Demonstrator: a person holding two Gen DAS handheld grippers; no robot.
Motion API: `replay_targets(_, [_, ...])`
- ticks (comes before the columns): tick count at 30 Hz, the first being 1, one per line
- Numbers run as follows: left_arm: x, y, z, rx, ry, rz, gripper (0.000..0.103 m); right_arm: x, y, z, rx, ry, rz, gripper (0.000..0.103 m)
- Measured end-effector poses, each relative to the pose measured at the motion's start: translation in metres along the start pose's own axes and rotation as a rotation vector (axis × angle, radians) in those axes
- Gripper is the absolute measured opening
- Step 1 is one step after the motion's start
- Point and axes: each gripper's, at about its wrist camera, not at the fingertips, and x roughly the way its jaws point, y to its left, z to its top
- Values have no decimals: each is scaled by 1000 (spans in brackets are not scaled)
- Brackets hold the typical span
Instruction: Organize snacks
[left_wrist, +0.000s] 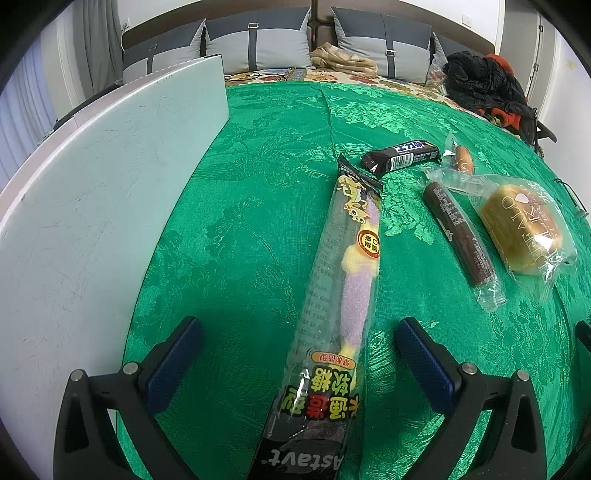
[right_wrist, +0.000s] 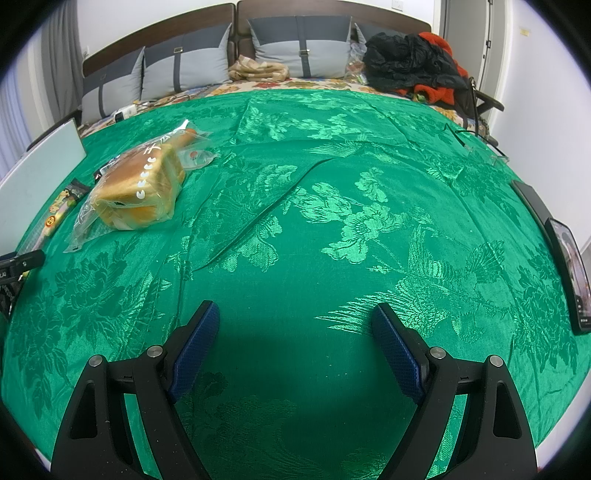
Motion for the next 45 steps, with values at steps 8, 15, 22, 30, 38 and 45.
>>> replay_targets(8, [0,0,0,0,0,0,103,0,0,0,0,0,0,87])
replay_targets(15, [0,0,0,0,-1,0,103,0,0,0,0,0,0,87])
replay_targets(22, [0,0,-1,0,-1,0,103,0,0,0,0,0,0,88])
replay_targets(30, [1,0,-1,0,-1,1,103,0,0,0,0,1,0,87])
replay_targets(38, [0,0,10,47,88,-28,96,0,-1,1,0,7,9,87])
replay_targets(45, [-13,-2,12,86,93,-84,18,-41,20,28,41,-50,215,86])
